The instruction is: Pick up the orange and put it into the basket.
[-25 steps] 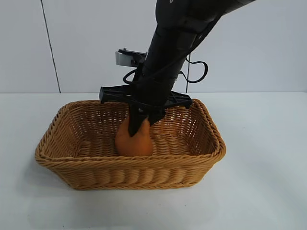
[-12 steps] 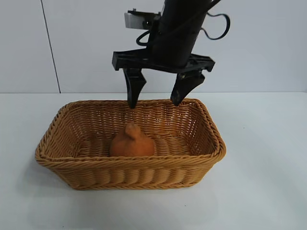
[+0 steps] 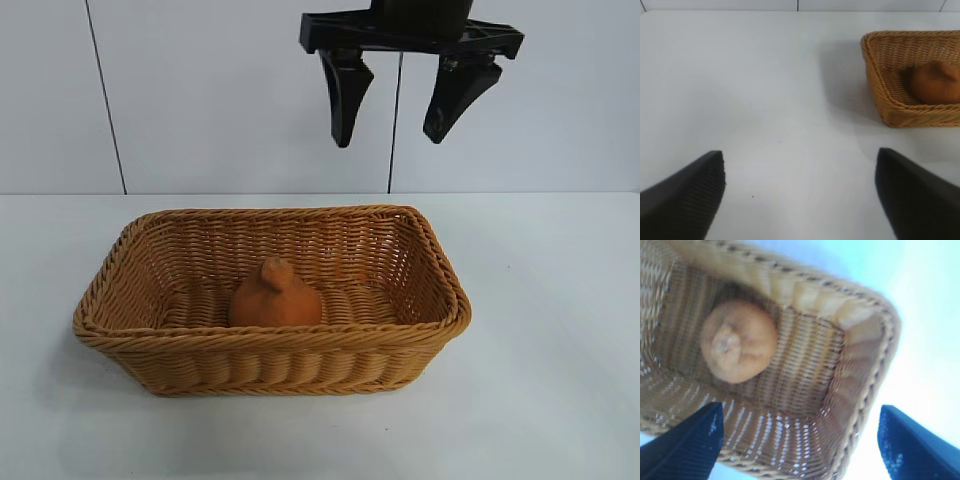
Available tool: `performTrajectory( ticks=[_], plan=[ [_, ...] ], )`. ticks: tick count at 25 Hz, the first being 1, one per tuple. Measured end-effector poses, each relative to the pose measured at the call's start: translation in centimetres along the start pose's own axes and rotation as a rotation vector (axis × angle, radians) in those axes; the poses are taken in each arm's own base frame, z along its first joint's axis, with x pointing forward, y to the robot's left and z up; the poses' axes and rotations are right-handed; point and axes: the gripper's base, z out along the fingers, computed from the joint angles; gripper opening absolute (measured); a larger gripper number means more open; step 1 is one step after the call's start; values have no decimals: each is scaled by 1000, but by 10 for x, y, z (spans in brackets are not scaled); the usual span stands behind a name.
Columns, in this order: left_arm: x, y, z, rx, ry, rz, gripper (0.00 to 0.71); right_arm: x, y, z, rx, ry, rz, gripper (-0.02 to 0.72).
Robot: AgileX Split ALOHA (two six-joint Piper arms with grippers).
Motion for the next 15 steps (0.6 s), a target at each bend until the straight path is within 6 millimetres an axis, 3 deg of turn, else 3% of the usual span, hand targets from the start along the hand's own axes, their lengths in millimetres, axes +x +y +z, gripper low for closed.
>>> performTrajectory(
  ticks=[4,8,12,15],
  plan=[
    [0,0,0,0,0,0,585,-3,-44,0,41,2,96,580],
    [0,0,0,0,0,0,585,0,-103,-2,123,-1,205,580],
    [0,0,0,0,0,0,585,12,-163,-7,189,7,333,580],
    [0,0,0,0,0,0,585,21,-193,-11,212,14,395,580]
  ],
)
